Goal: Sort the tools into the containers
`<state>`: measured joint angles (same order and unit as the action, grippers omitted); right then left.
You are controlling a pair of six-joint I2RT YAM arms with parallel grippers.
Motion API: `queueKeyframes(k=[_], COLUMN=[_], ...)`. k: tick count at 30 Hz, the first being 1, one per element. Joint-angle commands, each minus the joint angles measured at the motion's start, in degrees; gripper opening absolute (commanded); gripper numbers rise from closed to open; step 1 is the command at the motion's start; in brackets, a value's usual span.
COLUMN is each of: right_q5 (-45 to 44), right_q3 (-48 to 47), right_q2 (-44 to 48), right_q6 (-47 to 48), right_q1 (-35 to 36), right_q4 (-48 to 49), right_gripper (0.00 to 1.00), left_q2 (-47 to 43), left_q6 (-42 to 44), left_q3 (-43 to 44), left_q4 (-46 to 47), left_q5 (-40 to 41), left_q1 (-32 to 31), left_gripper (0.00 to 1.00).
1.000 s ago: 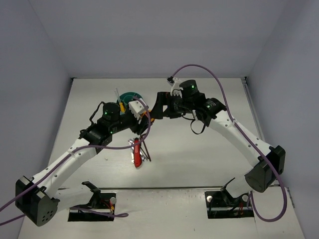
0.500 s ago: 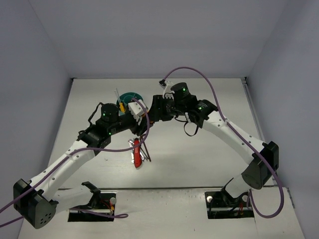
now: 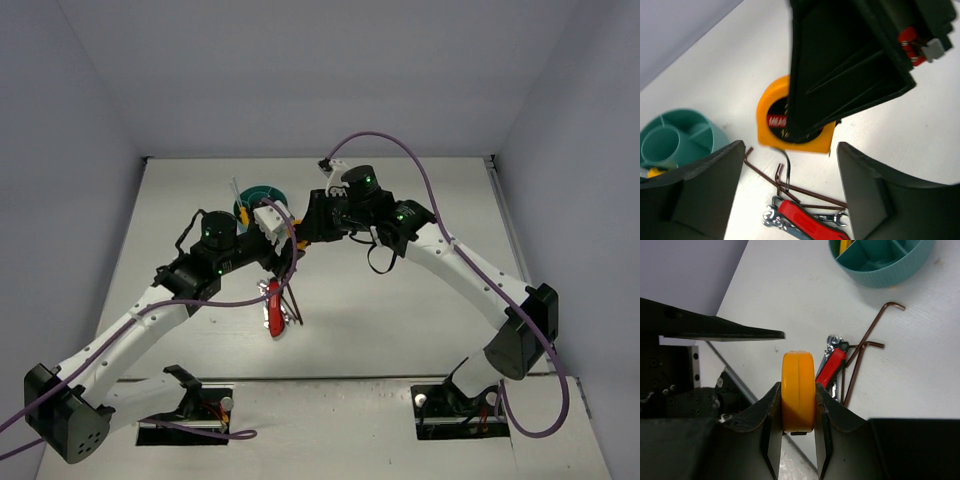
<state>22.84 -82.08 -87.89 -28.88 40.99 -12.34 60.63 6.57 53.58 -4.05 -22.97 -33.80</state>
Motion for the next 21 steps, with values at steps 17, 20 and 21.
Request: queueKeyframes(k=[17, 20, 21], right_q5=[-21.9, -22.1, -22.1], right_q3=[-25.4, -27.7, -28.2], right_q2=[-25.7, -29.6, -30.5], right_q6=[19.7, 20.9, 21.0], right_q1=[0.0, 0.0, 0.0], right_q4=[13.0, 15.0, 15.6], right_gripper=[0.00, 0.00, 0.00], left_q2=[-11.3, -14.0, -14.8], left_q6=[-40.0, -41.6, -42.0], left_q3=[-1.5, -2.7, -3.0], left_q4=[-28.7, -31.4, -31.8], left_q5=[30.6, 30.7, 30.7], left_q1=[0.4, 0.6, 0.6], left_gripper=[0.75, 0.75, 0.75])
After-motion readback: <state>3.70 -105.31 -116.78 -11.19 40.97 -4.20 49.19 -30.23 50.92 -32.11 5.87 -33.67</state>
